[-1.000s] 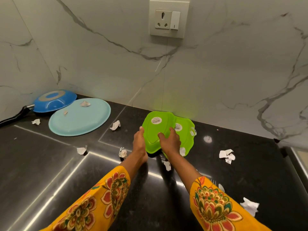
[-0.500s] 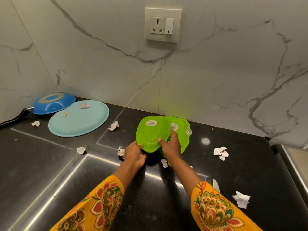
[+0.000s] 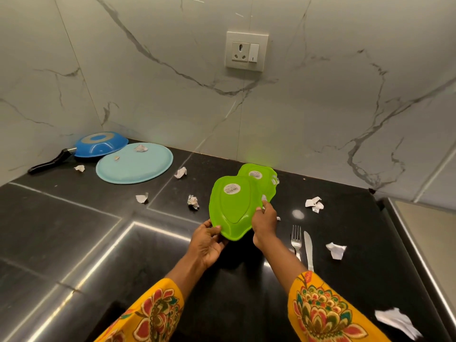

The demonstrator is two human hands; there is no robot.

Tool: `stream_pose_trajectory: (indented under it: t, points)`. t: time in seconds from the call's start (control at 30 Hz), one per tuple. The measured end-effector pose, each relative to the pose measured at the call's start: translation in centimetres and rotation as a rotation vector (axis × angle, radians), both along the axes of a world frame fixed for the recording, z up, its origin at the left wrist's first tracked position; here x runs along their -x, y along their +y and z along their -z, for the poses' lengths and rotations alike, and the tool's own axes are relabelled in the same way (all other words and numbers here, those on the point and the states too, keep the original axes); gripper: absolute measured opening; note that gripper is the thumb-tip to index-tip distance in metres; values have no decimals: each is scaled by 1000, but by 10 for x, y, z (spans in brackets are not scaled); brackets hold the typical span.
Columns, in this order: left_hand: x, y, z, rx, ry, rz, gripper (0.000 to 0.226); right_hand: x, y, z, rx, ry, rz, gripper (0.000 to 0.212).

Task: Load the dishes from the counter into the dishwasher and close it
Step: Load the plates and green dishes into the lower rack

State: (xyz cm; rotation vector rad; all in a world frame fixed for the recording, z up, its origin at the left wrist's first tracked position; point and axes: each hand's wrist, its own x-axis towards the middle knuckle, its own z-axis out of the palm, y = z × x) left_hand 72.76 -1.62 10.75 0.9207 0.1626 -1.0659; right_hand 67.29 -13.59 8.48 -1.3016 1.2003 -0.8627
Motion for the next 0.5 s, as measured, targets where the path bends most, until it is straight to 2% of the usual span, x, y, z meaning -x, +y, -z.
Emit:
stream_pose_trajectory:
  t: [0.13,0.33,0.5]
  points:
    - [24,30,-1,26,-16,17,27,32,30,-4,32,27,52,39]
    - [61,74,-3,65,-27,48,24,102,80,-2,56,68,97,41]
    - [98,99,3,83,-11,85,17,169,104,22,18,70,153,47]
